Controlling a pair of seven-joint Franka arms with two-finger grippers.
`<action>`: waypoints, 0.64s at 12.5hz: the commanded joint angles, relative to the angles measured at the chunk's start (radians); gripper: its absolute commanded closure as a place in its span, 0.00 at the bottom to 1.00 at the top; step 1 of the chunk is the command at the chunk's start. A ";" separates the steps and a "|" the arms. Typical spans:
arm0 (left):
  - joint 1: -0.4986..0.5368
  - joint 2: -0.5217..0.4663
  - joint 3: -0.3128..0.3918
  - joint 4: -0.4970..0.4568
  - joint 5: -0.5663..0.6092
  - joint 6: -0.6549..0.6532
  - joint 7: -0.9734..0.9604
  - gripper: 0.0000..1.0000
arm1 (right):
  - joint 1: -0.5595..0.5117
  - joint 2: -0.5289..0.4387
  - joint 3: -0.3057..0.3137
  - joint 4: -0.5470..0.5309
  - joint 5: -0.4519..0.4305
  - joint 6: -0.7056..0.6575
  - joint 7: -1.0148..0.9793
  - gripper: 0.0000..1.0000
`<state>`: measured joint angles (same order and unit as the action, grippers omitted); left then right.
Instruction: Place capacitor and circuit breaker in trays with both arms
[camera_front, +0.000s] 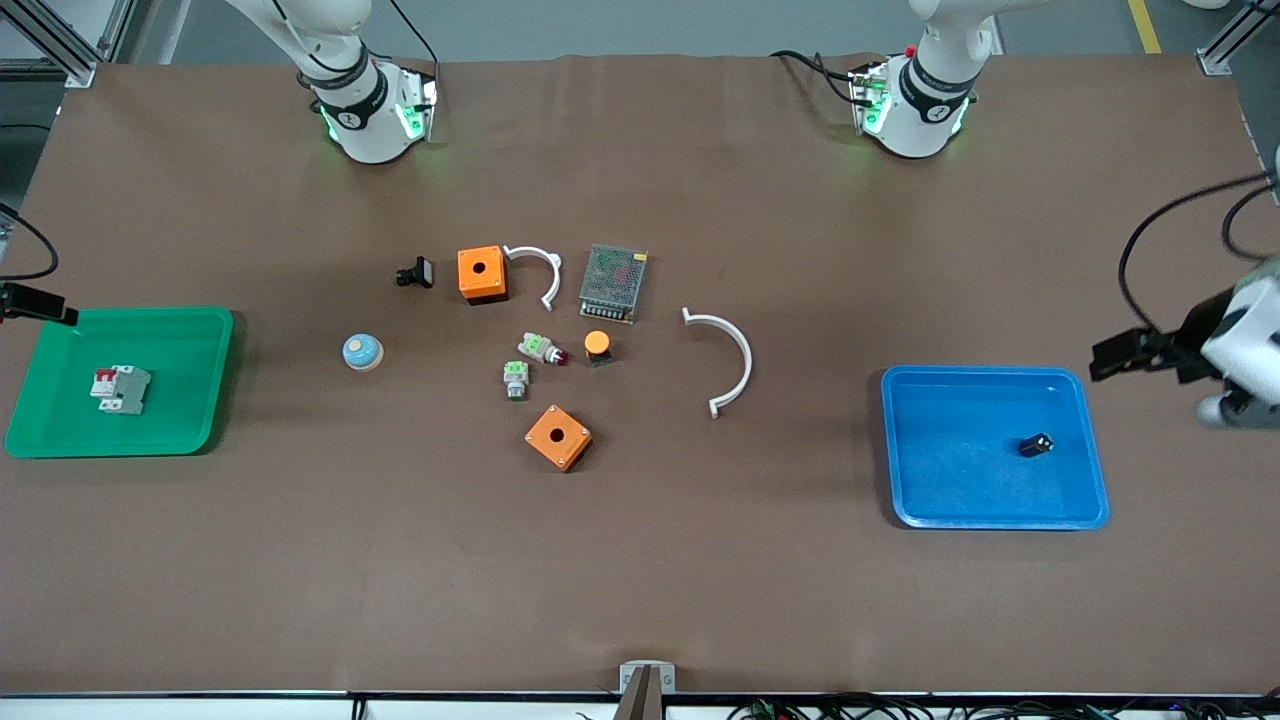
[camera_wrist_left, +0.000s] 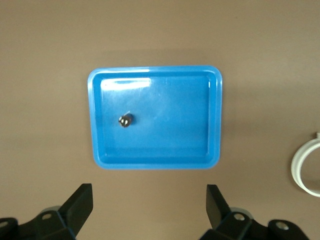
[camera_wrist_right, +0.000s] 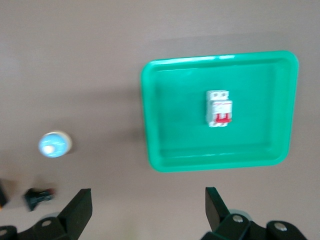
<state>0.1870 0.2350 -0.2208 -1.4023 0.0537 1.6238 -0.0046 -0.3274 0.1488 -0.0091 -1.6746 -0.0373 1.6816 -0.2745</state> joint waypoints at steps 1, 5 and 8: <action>0.003 -0.098 -0.002 -0.021 -0.064 -0.100 -0.078 0.00 | 0.072 -0.090 -0.006 -0.077 0.048 -0.017 0.084 0.00; -0.008 -0.172 -0.003 -0.021 -0.087 -0.154 -0.118 0.00 | 0.206 -0.146 -0.008 -0.111 0.060 -0.008 0.245 0.00; -0.104 -0.212 0.047 -0.047 -0.086 -0.177 -0.120 0.00 | 0.231 -0.159 -0.008 -0.109 0.126 0.020 0.253 0.00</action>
<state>0.1422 0.0691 -0.2153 -1.4083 -0.0198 1.4667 -0.1181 -0.1079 0.0267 -0.0056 -1.7535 0.0457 1.6822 -0.0336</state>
